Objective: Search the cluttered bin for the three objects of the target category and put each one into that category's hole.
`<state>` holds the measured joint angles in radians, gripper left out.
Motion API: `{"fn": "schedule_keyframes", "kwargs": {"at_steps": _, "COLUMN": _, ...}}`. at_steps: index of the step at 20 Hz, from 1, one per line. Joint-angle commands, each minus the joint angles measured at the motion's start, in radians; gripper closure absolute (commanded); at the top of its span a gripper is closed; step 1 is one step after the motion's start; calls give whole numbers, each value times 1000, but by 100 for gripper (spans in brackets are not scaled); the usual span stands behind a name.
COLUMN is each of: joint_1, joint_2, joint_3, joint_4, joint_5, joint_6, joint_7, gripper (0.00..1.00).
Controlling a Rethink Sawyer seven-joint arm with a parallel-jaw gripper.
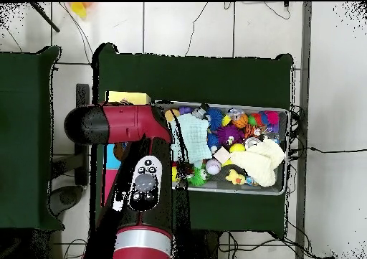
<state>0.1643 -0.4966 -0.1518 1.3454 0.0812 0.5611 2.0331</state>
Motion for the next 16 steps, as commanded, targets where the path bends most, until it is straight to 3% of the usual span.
{"fn": "schedule_keyframes", "kwargs": {"at_steps": 1, "joint_1": -54, "joint_2": 83, "joint_3": 55, "joint_4": -9, "joint_5": 15, "joint_6": -42, "joint_7": 134, "gripper": 100}}
{"fn": "schedule_keyframes", "kwargs": {"at_steps": 8, "joint_1": -78, "joint_2": 140, "joint_3": 76, "joint_4": -41, "joint_5": 8, "joint_6": -70, "joint_7": 110, "gripper": 100}}
{"fn": "schedule_keyframes", "kwargs": {"at_steps": 16, "joint_1": -64, "joint_2": 134, "joint_3": 58, "joint_4": -33, "joint_5": 9, "joint_6": -71, "joint_7": 133, "gripper": 100}}
